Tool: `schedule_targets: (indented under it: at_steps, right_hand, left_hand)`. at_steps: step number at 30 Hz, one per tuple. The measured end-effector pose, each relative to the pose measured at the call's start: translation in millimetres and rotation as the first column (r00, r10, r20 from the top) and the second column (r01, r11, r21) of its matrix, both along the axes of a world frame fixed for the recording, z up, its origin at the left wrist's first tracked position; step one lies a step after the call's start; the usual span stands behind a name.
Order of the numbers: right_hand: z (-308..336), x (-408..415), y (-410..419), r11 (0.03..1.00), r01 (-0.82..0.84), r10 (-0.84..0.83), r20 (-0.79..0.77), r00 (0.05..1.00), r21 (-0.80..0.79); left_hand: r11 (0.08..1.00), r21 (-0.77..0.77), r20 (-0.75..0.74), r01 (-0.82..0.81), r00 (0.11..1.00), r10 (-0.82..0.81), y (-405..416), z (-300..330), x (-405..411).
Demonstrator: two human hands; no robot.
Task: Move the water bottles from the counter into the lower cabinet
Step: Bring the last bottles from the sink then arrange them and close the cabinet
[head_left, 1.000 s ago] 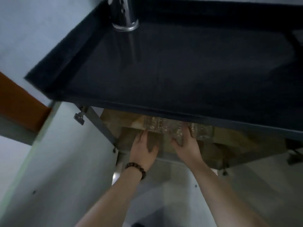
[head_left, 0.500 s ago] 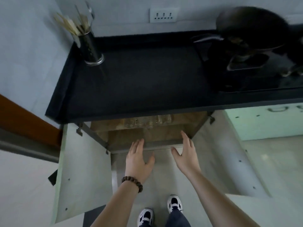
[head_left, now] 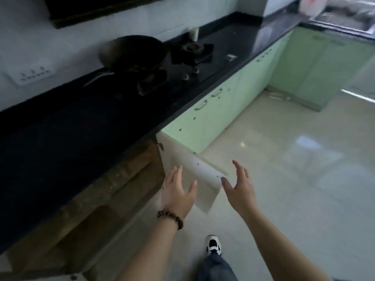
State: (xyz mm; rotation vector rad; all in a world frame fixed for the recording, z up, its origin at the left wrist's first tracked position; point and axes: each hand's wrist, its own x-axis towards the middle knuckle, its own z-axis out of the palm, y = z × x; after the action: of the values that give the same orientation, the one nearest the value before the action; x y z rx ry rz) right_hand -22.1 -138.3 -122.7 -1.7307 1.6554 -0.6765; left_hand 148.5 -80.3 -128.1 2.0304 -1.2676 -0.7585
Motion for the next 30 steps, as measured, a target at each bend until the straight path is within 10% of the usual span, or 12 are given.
schedule_targets:
  at_steps: [12, 30]
  right_hand:
    - [-2.6, -202.3, -58.4, 0.877, 0.480, -0.479, 0.039, 0.877, -0.025]
    - [-9.7, -427.6, -330.7, 0.848, 0.528, -0.530, 0.071, 0.845, 0.050]
  left_hand:
    - [0.875, -0.032, 0.199, 0.482, 0.861, -0.467, -160.0, 4.7, -184.3]
    - [0.822, 0.060, 0.261, 0.566, 0.786, -0.560, -450.7, 2.8, -405.7]
